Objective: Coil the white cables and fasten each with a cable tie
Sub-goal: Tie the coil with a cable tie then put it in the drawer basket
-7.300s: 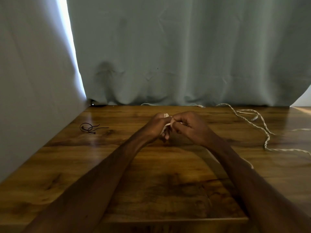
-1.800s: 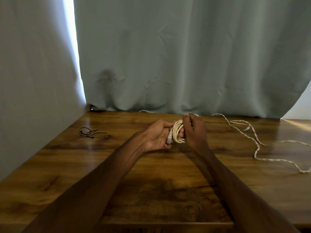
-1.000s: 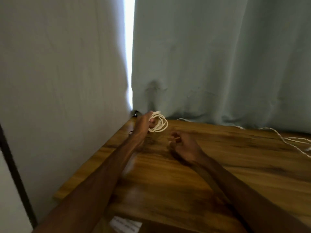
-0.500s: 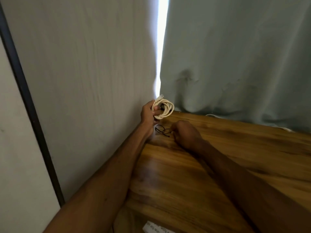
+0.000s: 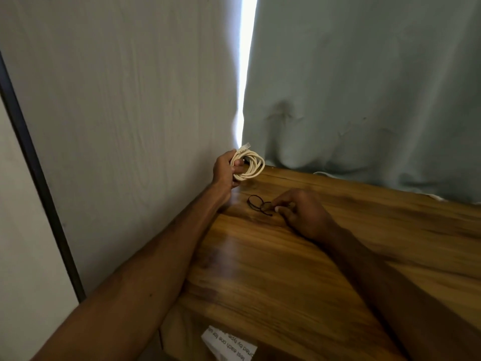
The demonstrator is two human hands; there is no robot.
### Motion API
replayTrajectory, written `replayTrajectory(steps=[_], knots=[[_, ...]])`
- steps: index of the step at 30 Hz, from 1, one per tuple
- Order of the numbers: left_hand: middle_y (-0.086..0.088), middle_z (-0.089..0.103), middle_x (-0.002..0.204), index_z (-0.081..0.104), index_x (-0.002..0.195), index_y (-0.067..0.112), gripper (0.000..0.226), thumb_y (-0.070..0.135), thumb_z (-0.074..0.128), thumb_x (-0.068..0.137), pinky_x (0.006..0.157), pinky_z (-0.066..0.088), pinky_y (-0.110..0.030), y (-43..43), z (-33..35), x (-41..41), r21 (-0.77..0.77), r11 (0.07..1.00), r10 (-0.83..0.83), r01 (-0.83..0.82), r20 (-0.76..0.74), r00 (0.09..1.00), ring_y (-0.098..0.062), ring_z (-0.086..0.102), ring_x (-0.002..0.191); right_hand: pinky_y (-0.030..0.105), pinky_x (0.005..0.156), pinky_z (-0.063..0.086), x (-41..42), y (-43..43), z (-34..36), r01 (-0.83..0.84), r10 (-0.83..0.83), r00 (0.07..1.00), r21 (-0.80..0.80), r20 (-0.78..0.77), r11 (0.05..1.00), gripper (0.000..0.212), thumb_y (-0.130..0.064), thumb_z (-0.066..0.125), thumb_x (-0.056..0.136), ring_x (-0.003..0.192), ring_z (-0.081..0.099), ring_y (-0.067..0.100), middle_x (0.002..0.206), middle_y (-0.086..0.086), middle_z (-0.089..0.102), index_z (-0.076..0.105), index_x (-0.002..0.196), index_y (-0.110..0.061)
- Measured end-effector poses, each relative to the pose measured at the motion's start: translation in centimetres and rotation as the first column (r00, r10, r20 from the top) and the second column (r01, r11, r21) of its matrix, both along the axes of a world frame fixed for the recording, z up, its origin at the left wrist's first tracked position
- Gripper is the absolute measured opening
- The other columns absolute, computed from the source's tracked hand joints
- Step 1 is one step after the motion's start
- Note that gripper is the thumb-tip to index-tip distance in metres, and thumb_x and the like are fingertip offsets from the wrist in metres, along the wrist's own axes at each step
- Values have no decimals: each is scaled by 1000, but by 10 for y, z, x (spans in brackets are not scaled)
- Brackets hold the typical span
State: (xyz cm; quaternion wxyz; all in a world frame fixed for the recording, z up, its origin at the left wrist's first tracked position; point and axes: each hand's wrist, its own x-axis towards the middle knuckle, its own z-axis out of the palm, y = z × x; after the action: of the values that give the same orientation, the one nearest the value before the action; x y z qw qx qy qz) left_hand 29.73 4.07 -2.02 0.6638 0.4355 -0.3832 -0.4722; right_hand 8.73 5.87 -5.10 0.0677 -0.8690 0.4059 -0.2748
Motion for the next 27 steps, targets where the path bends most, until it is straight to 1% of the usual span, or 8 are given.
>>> replayTrajectory(steps=[3,6,10,14,18,21,23,27], knots=[[14,37,39,43,61,23,42,25,35,103,35,25,-15,-1,0,-1,-1,1000,4,-4,19,1000,-1,36,33,24,84,50,3,1,1,3,-3,1000,14,16,1000,21,-14,65,97,98,63,6,111,-4,73,77,112,-19],[14,37,41,44,61,23,44,27,35,104,36,24,-14,-4,-1,-2,-2,1000,-19,19,16,1000,-1,36,33,35,88,53,8,1,1,49,-46,996,-53,70,997,16,-18,60,99,100,61,12,109,-1,70,74,107,-17],[14,38,43,46,63,22,42,26,38,103,35,25,-14,-6,-3,-3,-7,1000,-21,22,25,999,-1,35,34,35,80,52,16,4,4,55,-46,997,-170,56,984,10,-25,65,96,91,57,10,97,-5,68,74,98,-20],[14,41,44,53,65,20,41,24,39,103,36,28,-13,-4,-4,-6,-18,1000,-11,12,24,1000,-1,38,35,34,67,56,16,9,1,19,-19,999,-20,-41,1000,13,-38,75,90,73,62,4,79,-10,70,76,88,-25],[13,43,47,58,73,16,37,21,37,103,36,28,-13,-3,-5,-9,-42,999,-26,27,20,999,-1,39,36,35,77,60,12,7,0,12,-12,998,2,-58,1000,6,-26,72,93,79,65,1,87,-10,73,77,90,-23],[13,43,48,59,75,17,37,22,38,104,36,27,-14,-3,-5,-10,-38,998,-41,41,10,999,-1,36,36,37,76,59,8,6,2,25,-24,998,12,-62,1000,8,-26,69,94,78,64,1,85,-11,71,75,88,-24],[13,43,49,60,73,17,39,24,38,105,35,26,-14,-3,-6,-10,-41,997,-61,61,3,998,-1,35,36,34,75,57,3,7,2,41,-42,999,43,17,998,10,-26,66,97,79,63,2,86,-11,71,74,92,-24],[10,43,51,61,74,16,40,23,39,106,34,26,-16,-8,-8,-9,-50,994,-103,100,-64,993,-1,34,37,22,69,56,-15,6,10,80,-116,943,126,312,989,10,-17,65,98,79,69,4,86,-8,74,74,94,-20]])
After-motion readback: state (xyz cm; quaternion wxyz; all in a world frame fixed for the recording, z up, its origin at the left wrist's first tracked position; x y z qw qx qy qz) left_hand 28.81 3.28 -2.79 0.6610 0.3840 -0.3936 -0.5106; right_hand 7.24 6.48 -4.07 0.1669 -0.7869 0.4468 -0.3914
